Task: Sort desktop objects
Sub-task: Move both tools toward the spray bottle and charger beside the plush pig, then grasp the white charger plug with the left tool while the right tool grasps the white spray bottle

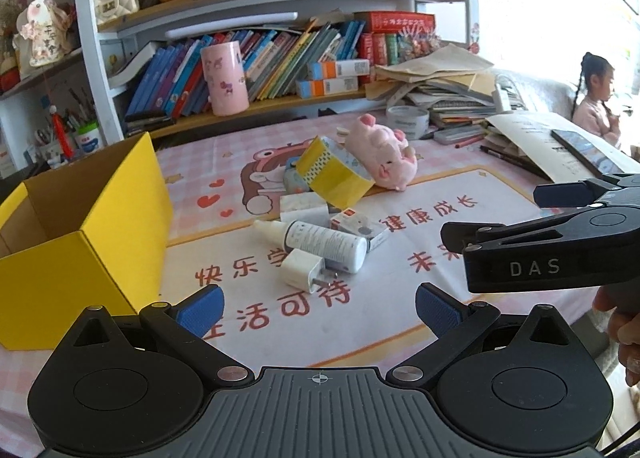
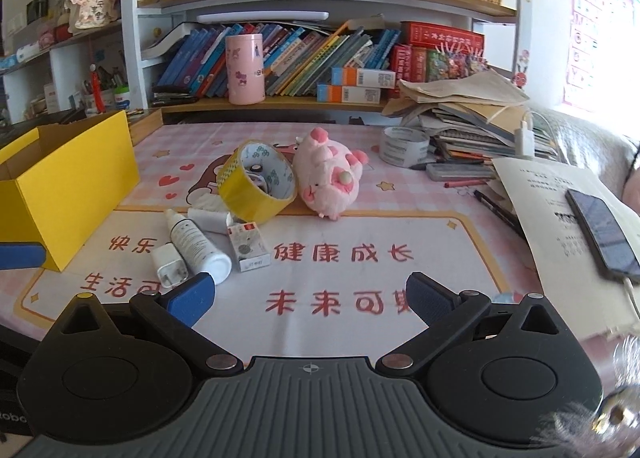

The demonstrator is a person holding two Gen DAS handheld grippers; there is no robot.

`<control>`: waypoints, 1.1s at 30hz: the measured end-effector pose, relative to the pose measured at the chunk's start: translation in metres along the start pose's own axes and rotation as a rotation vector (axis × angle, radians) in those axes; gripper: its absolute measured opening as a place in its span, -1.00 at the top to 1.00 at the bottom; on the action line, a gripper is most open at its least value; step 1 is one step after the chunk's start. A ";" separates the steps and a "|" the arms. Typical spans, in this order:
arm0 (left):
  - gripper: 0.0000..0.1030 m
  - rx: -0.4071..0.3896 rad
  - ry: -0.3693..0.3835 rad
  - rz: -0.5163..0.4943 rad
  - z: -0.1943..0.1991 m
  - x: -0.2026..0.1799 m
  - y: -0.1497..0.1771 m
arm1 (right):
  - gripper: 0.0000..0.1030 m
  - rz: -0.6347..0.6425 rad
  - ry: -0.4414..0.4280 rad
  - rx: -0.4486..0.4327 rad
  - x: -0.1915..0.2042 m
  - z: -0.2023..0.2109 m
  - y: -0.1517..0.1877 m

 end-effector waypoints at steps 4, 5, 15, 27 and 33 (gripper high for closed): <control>-0.99 0.010 -0.014 0.004 -0.012 -0.006 -0.006 | -0.99 -0.004 -0.038 -0.004 -0.012 -0.013 -0.004; -0.99 0.017 -0.018 0.004 -0.016 -0.008 -0.007 | -0.99 -0.007 -0.044 -0.005 -0.015 -0.016 -0.005; -0.86 0.081 -0.079 0.029 -0.054 -0.012 -0.008 | -0.99 -0.008 -0.121 0.024 -0.029 -0.048 -0.010; -0.08 0.171 -0.157 0.144 -0.085 0.010 0.001 | -0.63 -0.001 -0.286 0.021 -0.025 -0.064 -0.018; -0.04 0.182 -0.147 0.186 -0.102 0.014 -0.001 | -0.34 0.021 -0.332 0.030 -0.015 -0.070 -0.021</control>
Point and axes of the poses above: each gripper's, at about its wrist camera, not at the fingertips, and z roughly against the way its jaws point, x to its left, y to its underside, the point moved 3 cm from there along -z, roughly the way its jaws point, and after that the axes turned 11 degrees about -x, right-handed, at the moved point
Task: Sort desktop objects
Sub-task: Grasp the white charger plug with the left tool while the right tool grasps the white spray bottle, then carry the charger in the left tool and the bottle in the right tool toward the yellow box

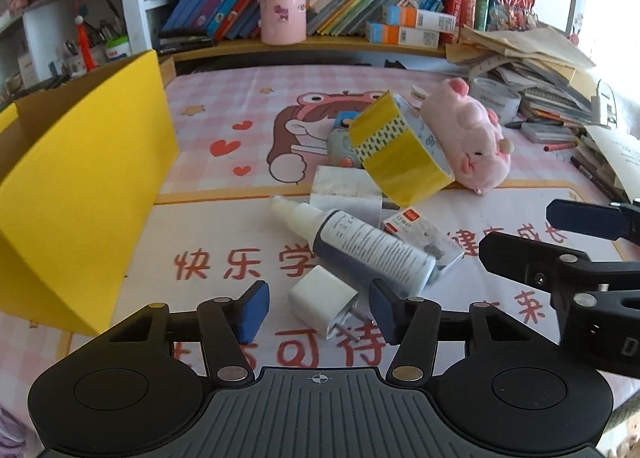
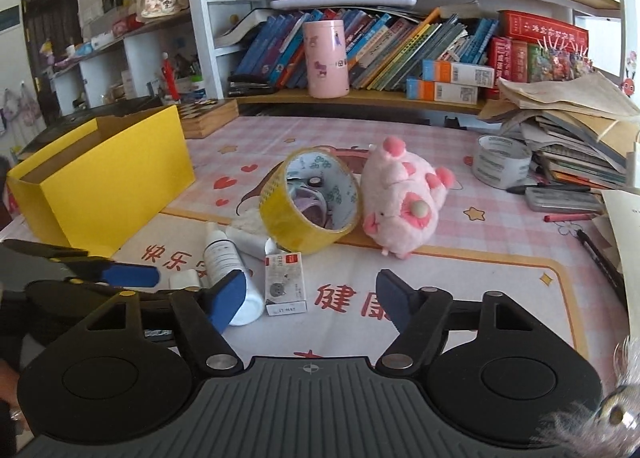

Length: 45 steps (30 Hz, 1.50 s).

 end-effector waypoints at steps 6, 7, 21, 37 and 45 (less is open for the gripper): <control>0.32 0.012 0.001 -0.016 -0.006 -0.001 0.004 | -0.19 0.021 -0.026 0.006 0.004 -0.005 -0.002; 0.32 0.013 0.002 -0.013 -0.005 0.001 0.005 | -0.18 0.028 -0.032 0.009 0.005 -0.007 -0.002; 0.32 -0.049 -0.015 0.123 0.055 0.040 0.006 | 0.19 0.261 -0.243 0.140 0.044 -0.068 -0.005; 0.33 -0.075 -0.012 0.112 0.081 0.042 0.006 | 0.41 0.316 -0.298 0.272 0.056 -0.098 0.006; 0.33 -0.110 -0.015 0.145 0.094 0.050 0.002 | 0.42 0.250 -0.257 0.246 0.058 -0.083 0.001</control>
Point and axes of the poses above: each gripper's, at about its wrist camera, not at the fingertips, and z roughly against the way its jaws point, x to its left, y to its underside, the point moved 3 cm from there along -z, roughly the way its jaws point, and after that the axes turned 11 degrees about -x, right-handed, at the moved point
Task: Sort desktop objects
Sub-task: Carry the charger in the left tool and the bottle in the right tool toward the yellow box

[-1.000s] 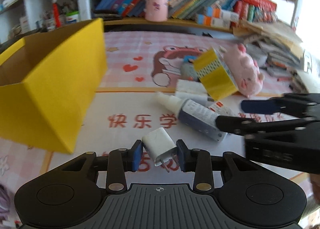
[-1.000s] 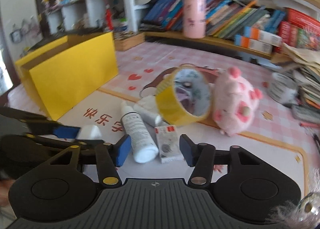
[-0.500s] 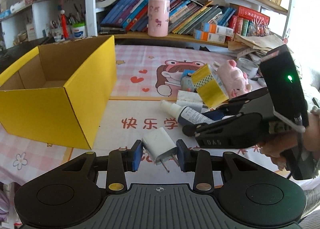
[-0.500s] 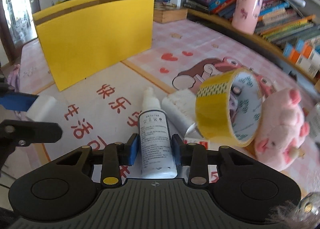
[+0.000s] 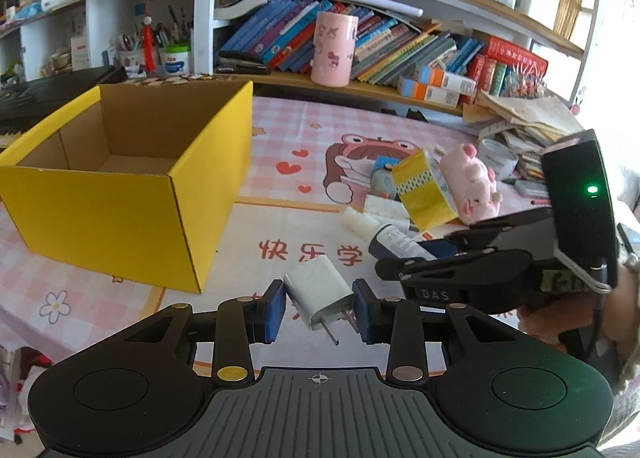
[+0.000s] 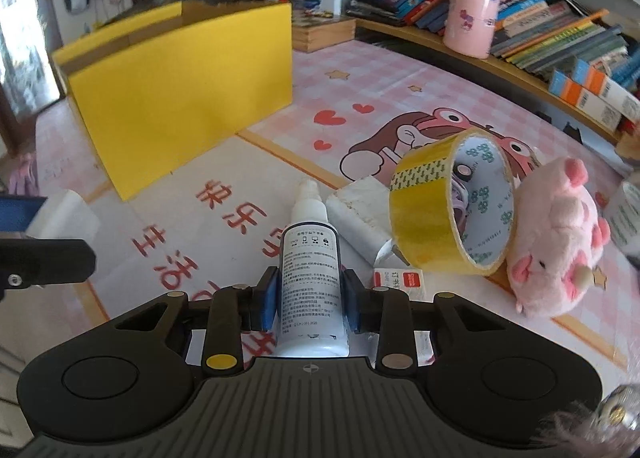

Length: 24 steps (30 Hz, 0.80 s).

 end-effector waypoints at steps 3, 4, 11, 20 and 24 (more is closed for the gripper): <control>0.33 -0.013 0.012 -0.004 0.004 0.002 -0.001 | 0.42 -0.041 0.009 -0.025 0.003 0.012 -0.004; 0.32 -0.017 0.017 -0.003 0.005 0.002 -0.001 | 0.42 -0.052 0.012 -0.032 0.005 0.017 -0.005; 0.33 -0.026 0.059 -0.016 0.013 0.012 0.003 | 0.42 -0.145 0.045 -0.085 0.019 0.051 -0.013; 0.33 -0.053 0.152 -0.037 0.036 0.038 0.001 | 0.42 -0.261 0.132 -0.119 0.051 0.086 -0.009; 0.33 -0.065 0.180 -0.042 0.050 0.054 0.002 | 0.41 -0.281 0.159 -0.135 0.074 0.094 -0.008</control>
Point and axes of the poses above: each gripper's, at about its wrist camera, not at the fingertips, and z roughly against the way its jaws point, x to its left, y to its underside, the point moved 3 cm from there along -z, roughly the way its jaws point, and after that the axes turned 11 degrees about -x, right-handed, at the moved point
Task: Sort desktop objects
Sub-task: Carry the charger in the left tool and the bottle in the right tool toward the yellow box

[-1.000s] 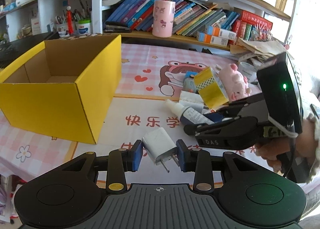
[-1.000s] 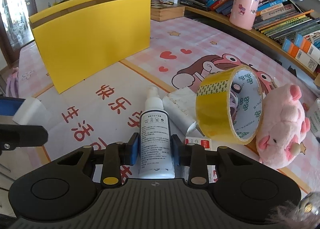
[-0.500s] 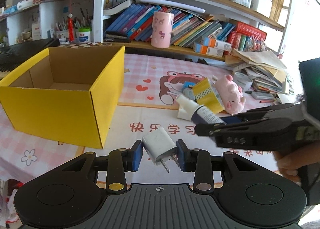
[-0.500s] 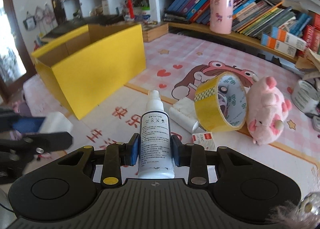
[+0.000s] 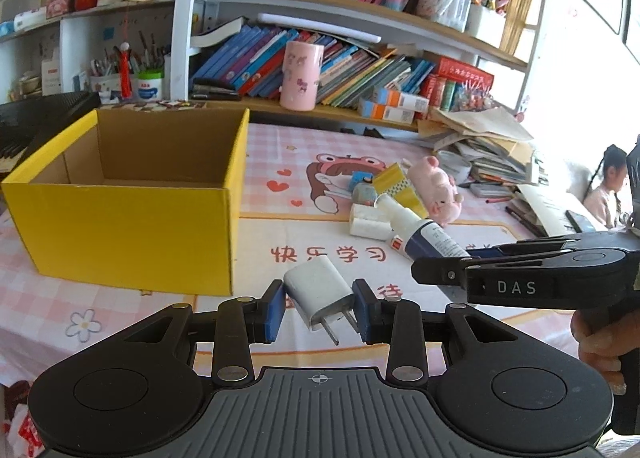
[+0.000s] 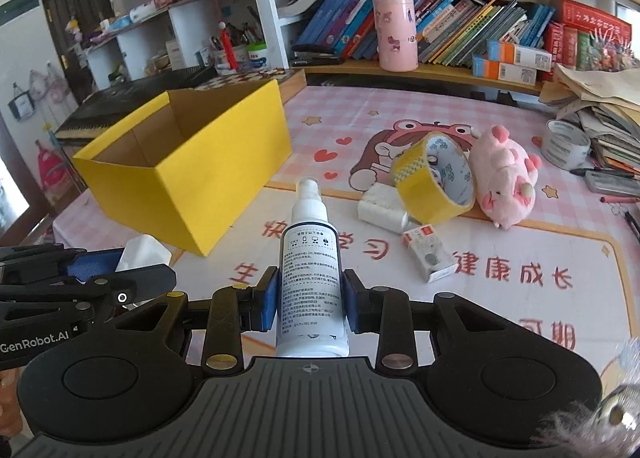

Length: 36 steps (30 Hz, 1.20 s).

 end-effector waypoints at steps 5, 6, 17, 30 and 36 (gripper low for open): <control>0.33 0.000 0.026 0.003 0.021 0.019 0.004 | 0.41 -0.022 0.021 -0.012 0.029 0.012 0.008; 0.33 0.000 0.029 0.002 0.024 0.022 0.006 | 0.42 -0.018 0.024 -0.012 0.035 0.014 0.010; 0.33 0.014 0.068 -0.034 0.070 0.059 0.021 | 0.41 -0.036 0.073 0.000 0.098 0.032 0.042; 0.33 0.018 0.031 -0.026 0.120 0.106 0.039 | 0.41 -0.020 0.035 0.028 0.172 0.034 0.070; 0.33 0.007 0.007 0.002 0.131 0.122 0.041 | 0.41 0.015 0.005 0.041 0.195 0.030 0.075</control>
Point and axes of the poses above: each gripper's, at about its wrist camera, not at the fingertips, and z roughly against the way its jaws point, x to its left, y to its underside, the point moved 3 cm from there along -z, roughly the way its jaws point, and after that the axes turned 11 degrees about -x, right-handed, at the moved point
